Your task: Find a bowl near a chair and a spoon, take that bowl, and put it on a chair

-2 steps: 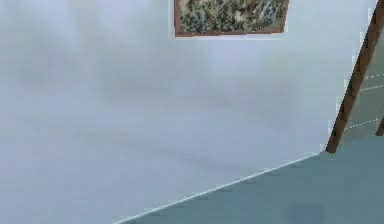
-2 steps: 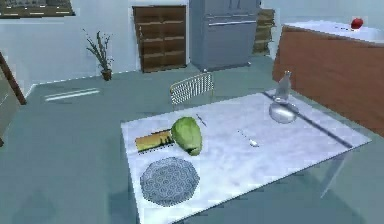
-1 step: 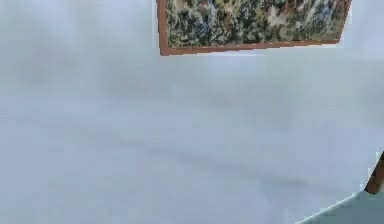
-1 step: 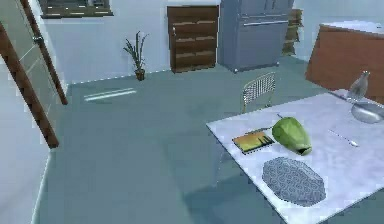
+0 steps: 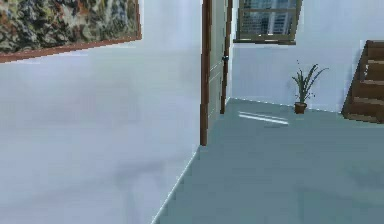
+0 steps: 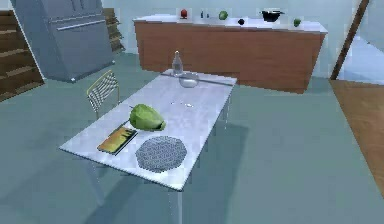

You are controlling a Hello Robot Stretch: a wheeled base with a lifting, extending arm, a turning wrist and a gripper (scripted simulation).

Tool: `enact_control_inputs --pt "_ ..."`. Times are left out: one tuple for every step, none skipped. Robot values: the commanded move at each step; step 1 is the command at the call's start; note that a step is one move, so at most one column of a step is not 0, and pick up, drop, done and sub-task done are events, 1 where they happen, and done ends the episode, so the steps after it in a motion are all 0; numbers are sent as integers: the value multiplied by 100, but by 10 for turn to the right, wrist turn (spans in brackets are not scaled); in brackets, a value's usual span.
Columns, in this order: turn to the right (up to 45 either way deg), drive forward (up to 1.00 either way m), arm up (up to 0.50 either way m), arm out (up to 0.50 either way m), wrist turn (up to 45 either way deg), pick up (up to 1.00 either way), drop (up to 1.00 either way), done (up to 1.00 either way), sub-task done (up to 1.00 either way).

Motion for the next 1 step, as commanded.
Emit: enact_control_inputs --pt "300 0 0 0 0 0 0 0 0"
